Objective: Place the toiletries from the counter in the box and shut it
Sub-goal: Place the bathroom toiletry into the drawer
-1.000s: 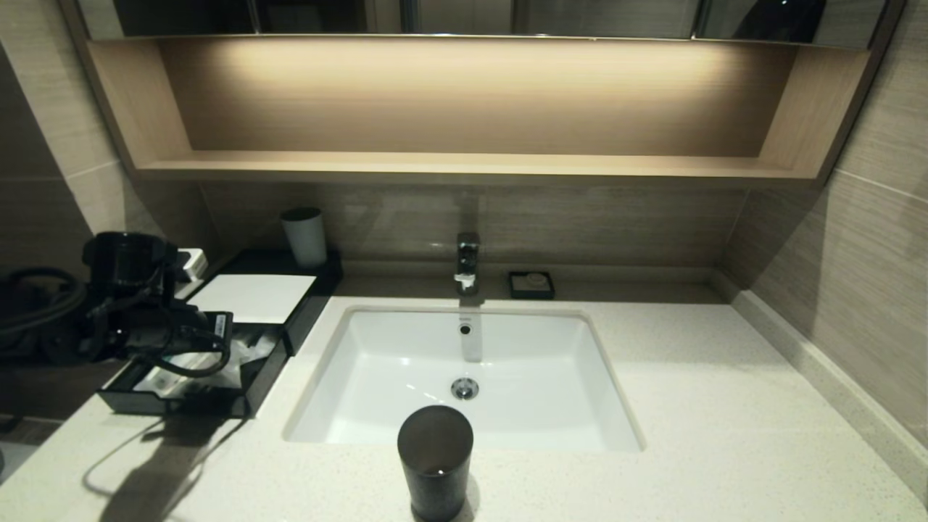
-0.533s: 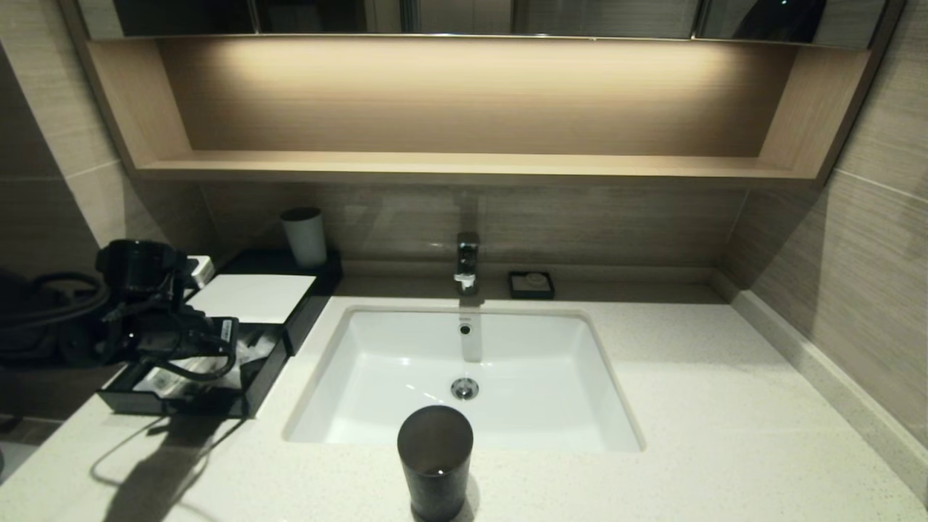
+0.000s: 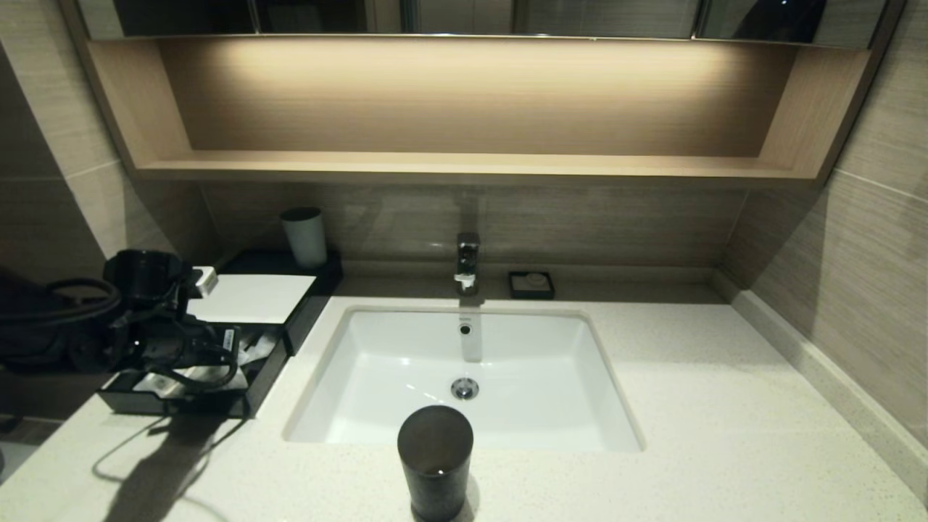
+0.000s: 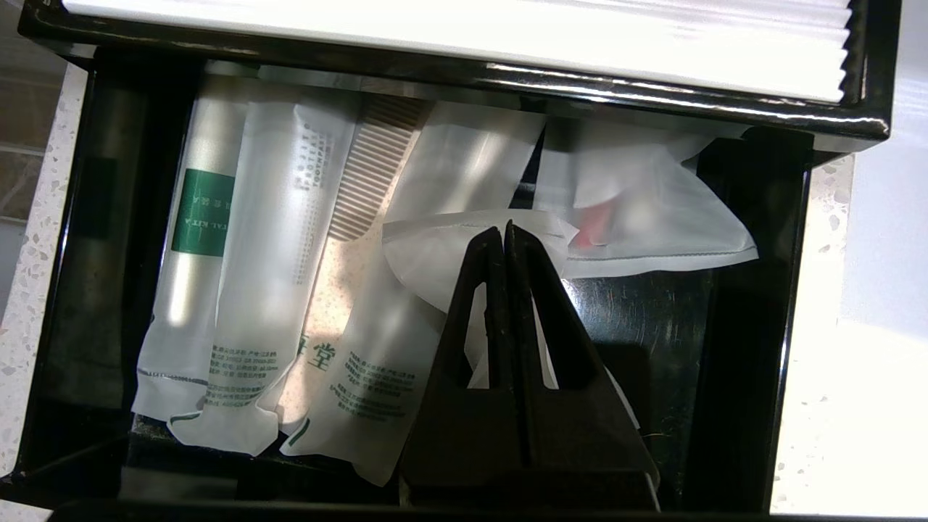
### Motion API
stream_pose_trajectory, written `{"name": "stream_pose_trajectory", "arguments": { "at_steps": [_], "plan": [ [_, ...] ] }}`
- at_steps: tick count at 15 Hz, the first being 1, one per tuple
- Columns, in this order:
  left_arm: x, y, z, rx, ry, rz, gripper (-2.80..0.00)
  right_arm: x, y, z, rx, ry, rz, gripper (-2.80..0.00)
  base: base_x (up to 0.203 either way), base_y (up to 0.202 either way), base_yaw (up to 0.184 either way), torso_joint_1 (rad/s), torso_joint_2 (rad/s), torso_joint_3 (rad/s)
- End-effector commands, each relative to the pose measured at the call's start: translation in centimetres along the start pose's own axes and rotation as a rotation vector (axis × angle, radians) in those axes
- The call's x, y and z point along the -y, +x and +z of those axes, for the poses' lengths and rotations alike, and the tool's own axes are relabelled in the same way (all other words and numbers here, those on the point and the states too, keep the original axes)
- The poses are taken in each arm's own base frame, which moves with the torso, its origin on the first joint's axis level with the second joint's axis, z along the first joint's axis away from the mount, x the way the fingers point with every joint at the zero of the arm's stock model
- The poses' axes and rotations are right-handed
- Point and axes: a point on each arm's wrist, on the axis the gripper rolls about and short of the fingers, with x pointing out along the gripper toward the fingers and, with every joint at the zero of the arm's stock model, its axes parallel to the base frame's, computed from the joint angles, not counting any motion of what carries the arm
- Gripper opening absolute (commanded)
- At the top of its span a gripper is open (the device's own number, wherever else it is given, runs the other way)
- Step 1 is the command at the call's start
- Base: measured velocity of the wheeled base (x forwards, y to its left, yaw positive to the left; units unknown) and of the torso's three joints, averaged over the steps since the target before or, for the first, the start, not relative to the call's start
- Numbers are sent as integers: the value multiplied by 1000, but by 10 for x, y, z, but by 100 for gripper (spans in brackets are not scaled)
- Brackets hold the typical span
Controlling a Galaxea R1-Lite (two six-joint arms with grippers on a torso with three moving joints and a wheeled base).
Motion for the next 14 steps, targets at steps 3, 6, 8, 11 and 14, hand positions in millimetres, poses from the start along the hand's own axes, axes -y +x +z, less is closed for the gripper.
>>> {"name": "stream_pose_trajectory", "arguments": {
  "at_steps": [3,6,8,11,14],
  "plan": [
    [-2,10,-6,-32,-1,9,-280,0,0,0,-1,-1,0,-280,0,0,0,0,0,0],
    [-3,7,-4,-19,-6,12,-280,0,0,0,0,-1,0,-280,0,0,0,0,0,0],
    [-4,-2,5,22,-11,16,-280,0,0,0,-1,-1,0,-280,0,0,0,0,0,0],
    [-6,-23,17,90,-14,19,-280,0,0,0,-1,-1,0,-280,0,0,0,0,0,0],
    [-6,-37,15,100,-13,19,-280,0,0,0,-1,-1,0,-280,0,0,0,0,0,0]
  ]
}}
